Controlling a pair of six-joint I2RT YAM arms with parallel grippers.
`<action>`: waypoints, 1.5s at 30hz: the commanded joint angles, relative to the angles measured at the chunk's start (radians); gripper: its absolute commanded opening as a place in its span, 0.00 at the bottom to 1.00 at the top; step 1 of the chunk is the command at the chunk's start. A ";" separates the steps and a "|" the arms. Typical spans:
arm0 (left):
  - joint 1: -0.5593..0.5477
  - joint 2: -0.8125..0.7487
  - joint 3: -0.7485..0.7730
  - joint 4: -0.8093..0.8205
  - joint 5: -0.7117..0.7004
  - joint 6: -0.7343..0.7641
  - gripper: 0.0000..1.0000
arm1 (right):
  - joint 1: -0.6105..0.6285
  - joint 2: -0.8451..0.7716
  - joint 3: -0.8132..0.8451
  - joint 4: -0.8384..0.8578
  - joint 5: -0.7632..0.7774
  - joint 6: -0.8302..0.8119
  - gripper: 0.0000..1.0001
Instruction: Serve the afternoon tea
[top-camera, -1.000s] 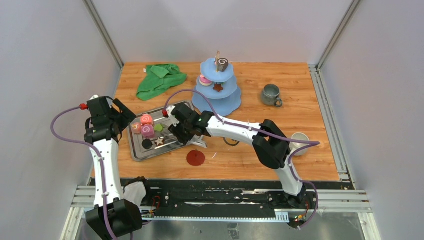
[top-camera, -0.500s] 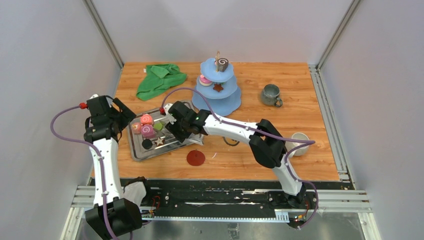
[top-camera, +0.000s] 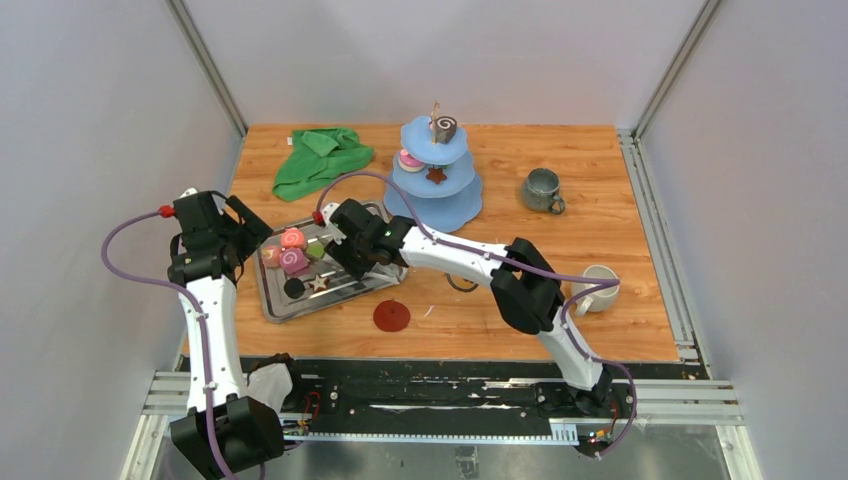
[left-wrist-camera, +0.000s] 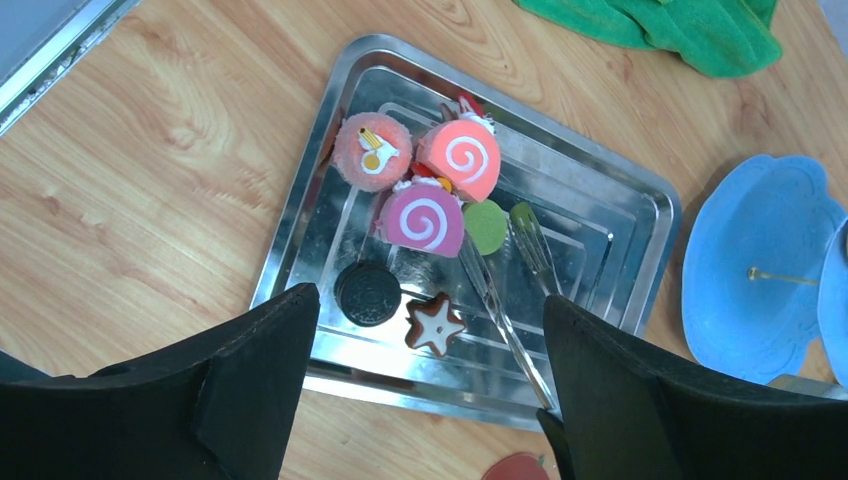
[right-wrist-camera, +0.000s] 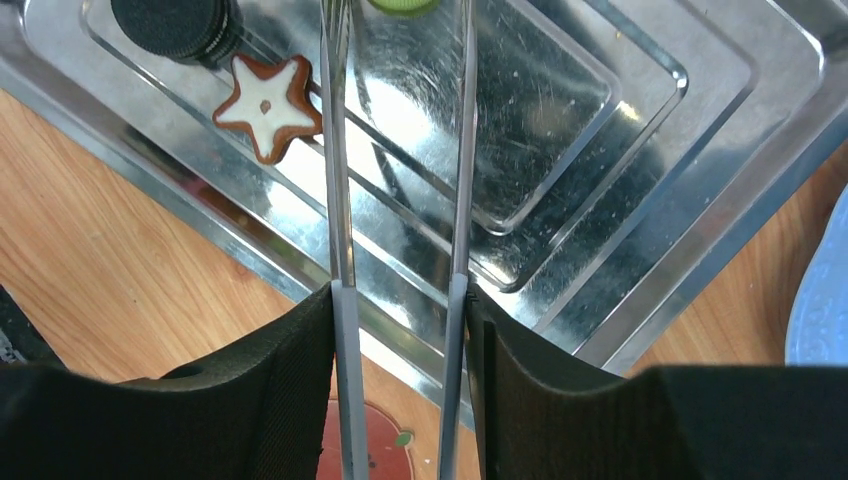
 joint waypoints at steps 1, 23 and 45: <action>-0.002 -0.001 0.020 0.015 0.024 0.013 0.87 | 0.010 0.029 0.060 0.000 0.016 -0.028 0.46; -0.004 -0.004 0.011 0.022 0.036 0.018 0.87 | -0.025 -0.434 -0.338 0.044 0.104 0.002 0.21; -0.005 0.007 0.021 0.034 0.063 0.009 0.87 | -0.315 -0.677 -0.288 0.028 0.106 0.005 0.21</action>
